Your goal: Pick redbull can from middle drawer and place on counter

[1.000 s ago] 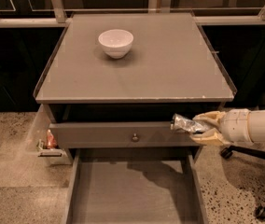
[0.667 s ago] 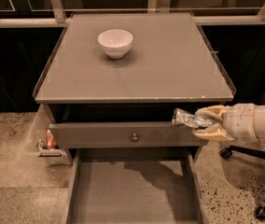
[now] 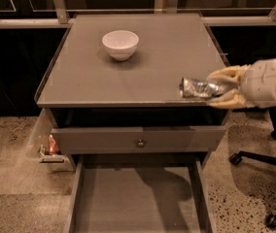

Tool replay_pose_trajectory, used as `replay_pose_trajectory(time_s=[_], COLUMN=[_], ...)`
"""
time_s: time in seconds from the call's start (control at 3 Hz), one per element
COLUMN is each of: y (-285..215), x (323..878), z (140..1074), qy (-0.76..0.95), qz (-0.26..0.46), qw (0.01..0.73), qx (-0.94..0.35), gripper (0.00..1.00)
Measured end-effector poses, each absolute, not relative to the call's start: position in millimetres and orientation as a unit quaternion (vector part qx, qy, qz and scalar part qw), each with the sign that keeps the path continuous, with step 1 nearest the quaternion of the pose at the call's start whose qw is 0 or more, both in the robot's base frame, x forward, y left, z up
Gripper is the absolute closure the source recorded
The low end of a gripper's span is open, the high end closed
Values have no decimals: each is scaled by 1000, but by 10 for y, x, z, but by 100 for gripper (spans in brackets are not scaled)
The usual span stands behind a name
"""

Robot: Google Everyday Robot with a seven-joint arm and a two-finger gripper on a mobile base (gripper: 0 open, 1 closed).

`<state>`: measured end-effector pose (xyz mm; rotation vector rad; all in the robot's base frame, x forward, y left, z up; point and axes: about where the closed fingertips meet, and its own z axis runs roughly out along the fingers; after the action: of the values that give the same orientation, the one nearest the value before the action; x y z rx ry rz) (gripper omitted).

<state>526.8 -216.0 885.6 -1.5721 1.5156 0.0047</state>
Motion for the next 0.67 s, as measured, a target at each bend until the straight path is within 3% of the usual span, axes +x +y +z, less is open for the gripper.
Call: replay_pose_trajectory(time_s=[0.67], y=[-2136], x=[6087], z=[9412], qy=[597], qz=[-5], qw=[469], qx=[-651], gripper=[100])
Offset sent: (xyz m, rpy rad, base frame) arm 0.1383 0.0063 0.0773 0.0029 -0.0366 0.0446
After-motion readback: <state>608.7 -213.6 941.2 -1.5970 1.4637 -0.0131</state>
